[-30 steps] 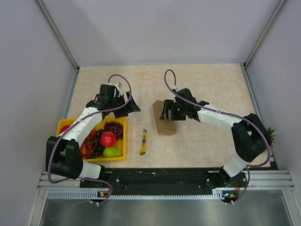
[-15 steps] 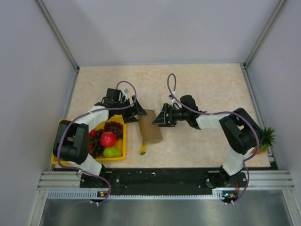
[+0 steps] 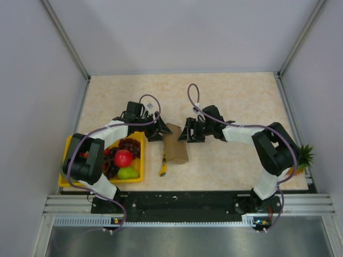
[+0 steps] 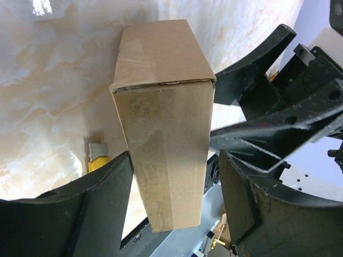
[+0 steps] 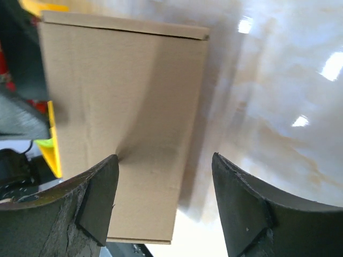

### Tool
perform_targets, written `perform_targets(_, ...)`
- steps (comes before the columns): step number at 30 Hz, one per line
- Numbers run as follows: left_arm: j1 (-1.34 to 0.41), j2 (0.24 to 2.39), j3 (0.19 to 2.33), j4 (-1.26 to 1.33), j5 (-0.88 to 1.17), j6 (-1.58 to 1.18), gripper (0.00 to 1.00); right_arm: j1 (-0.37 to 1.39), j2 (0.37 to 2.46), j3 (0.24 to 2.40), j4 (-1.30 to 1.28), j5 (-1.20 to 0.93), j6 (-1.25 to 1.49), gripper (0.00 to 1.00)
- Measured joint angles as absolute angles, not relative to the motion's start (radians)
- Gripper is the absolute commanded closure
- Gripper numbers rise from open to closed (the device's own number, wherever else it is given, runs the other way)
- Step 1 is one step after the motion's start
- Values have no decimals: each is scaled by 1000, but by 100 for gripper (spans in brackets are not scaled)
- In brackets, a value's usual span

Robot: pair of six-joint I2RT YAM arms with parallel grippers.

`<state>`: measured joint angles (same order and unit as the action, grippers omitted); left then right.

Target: Unpack the express box

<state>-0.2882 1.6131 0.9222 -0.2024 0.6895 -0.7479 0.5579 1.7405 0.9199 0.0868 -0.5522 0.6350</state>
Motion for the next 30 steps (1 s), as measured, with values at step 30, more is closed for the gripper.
perform_targets(30, -350, 1557, 983, -175, 741, -783, 19, 612, 1454, 1140, -424, 117, 508, 10)
